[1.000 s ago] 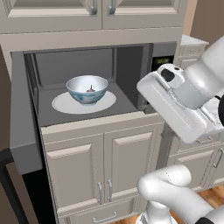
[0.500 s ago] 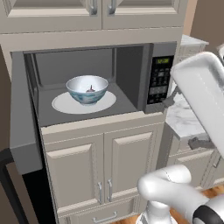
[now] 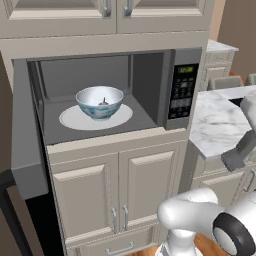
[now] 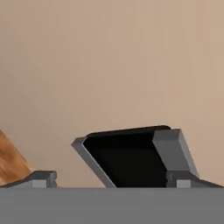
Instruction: Pick the garlic from the sink and place it in the bowl. Then pick the bowl and place it in the microwave. Then close the microwave door and press the start button.
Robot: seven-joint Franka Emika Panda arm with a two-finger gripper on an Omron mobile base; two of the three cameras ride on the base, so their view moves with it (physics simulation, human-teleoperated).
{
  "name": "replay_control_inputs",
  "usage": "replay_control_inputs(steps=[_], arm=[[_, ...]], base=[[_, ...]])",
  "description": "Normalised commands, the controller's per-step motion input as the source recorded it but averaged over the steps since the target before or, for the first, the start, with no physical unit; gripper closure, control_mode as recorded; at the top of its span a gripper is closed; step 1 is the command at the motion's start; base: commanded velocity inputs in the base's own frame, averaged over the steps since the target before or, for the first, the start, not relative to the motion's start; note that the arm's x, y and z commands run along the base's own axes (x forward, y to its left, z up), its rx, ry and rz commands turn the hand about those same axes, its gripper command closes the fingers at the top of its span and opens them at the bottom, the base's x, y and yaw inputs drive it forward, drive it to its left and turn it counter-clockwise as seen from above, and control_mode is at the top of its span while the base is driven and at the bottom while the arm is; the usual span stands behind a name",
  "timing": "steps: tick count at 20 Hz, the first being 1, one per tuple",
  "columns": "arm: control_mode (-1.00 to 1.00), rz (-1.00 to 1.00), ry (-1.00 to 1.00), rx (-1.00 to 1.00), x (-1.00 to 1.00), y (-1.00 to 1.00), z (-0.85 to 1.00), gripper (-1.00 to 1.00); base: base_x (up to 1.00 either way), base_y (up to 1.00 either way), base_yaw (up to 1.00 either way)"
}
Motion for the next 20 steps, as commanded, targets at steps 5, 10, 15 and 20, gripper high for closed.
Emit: replay_control_inputs(steps=[5,10,15,20], arm=[[-1.00,0.03,0.00,0.00,-1.00,0.40,-0.20,-1.00],[-1.00,-0.09,0.14,-0.11,-0.39,0.96,-0.77,-1.00],[-1.00,-0.35,0.19,-0.13,0.13,0.56,-0.94,-1.00],[-1.00,-0.41,0.12,-0.10,0.24,0.28,-0.82,-1.00]], base=[[0.00,0.00,0.00],[0.00,0.00,0.00],[0.00,0.00,0.00],[0.00,0.00,0.00]])
